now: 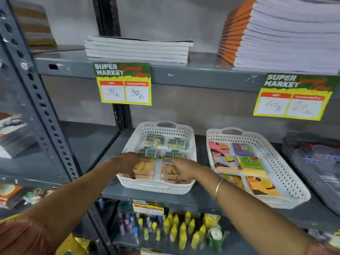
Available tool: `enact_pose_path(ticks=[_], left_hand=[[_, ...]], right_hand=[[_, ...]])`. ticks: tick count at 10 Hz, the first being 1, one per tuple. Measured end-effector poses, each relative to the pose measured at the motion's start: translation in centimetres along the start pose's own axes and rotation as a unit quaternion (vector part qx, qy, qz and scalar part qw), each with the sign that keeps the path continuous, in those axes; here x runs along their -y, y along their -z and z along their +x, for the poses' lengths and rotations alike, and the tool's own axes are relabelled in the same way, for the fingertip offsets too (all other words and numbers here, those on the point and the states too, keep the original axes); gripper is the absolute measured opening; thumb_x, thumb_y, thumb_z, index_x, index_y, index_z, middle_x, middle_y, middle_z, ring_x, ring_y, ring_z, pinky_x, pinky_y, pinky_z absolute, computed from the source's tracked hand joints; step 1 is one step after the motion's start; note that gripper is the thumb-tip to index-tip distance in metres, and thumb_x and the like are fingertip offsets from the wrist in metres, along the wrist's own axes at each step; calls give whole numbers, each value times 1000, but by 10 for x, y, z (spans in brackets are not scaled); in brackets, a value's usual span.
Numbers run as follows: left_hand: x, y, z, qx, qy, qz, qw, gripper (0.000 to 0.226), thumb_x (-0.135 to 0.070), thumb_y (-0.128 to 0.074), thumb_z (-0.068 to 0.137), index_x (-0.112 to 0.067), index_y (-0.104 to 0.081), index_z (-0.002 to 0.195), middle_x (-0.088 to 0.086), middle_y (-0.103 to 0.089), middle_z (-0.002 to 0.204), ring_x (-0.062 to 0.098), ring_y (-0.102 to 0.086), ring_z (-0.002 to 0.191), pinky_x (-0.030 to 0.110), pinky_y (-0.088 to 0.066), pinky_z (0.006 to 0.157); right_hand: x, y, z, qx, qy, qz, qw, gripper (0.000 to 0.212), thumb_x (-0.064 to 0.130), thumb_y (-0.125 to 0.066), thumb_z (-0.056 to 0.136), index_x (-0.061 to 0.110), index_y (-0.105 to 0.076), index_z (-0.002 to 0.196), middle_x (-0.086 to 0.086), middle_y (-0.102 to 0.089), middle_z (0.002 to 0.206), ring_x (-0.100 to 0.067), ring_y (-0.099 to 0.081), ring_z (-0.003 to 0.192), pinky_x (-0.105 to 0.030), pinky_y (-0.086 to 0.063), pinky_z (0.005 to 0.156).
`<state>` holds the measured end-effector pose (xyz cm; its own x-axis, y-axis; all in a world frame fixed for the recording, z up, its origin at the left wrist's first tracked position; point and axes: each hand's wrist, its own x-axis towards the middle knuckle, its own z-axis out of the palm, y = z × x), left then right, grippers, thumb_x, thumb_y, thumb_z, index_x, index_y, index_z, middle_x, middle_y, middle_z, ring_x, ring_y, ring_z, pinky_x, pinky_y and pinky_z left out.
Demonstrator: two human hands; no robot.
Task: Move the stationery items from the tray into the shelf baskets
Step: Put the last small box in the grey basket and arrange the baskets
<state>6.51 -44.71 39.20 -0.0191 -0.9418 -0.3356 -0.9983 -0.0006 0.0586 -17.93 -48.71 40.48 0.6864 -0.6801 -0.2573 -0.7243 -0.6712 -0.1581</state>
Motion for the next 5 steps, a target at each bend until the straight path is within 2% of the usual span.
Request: enact_pose_path(ticks=[1,2,3,4,5], left_hand=[[9,-10,17,6,-21,-21,1000,76,-26,-77,75,-26,-35,139,3,-38,143,23,-38,128,31,-34,103],[21,-20,30,-24,-74,-14,997,41,-9,-67,82,-45,-55,99,8,-49,135,29,-49,118,42,-44,98],[25,-25,31,-25,-85,-5,996,37,-7,-66,83,-38,-57,102,4,-49,132,30,-48,119,42,-43,99],[13,-15,17,-3,-56,-55,997,62,-13,-74,78,-27,-44,130,6,-43,138,26,-43,123,32,-38,100],[4,-11,5,-30,-51,-12,998,86,-24,-78,74,-18,-28,142,8,-38,140,25,-38,126,30,-33,102]], right_hand=[[2,-4,2,11,-12,11,1000,66,15,-72,76,12,-38,132,-16,-53,128,-34,-52,116,-40,-47,92],[0,-7,2,-5,-16,14,1000,64,13,-75,73,11,-42,127,-15,-54,127,-33,-53,115,-41,-48,91],[2,-8,4,-5,-23,19,1000,65,13,-74,74,11,-41,129,-14,-53,129,-33,-52,115,-42,-48,93],[3,-5,-1,5,-33,12,999,71,15,-75,74,12,-37,135,-16,-50,135,-34,-49,120,-42,-46,98],[7,-1,-6,-1,-28,17,999,84,24,-75,75,13,-25,142,-16,-40,144,-34,-40,131,-41,-40,106]])
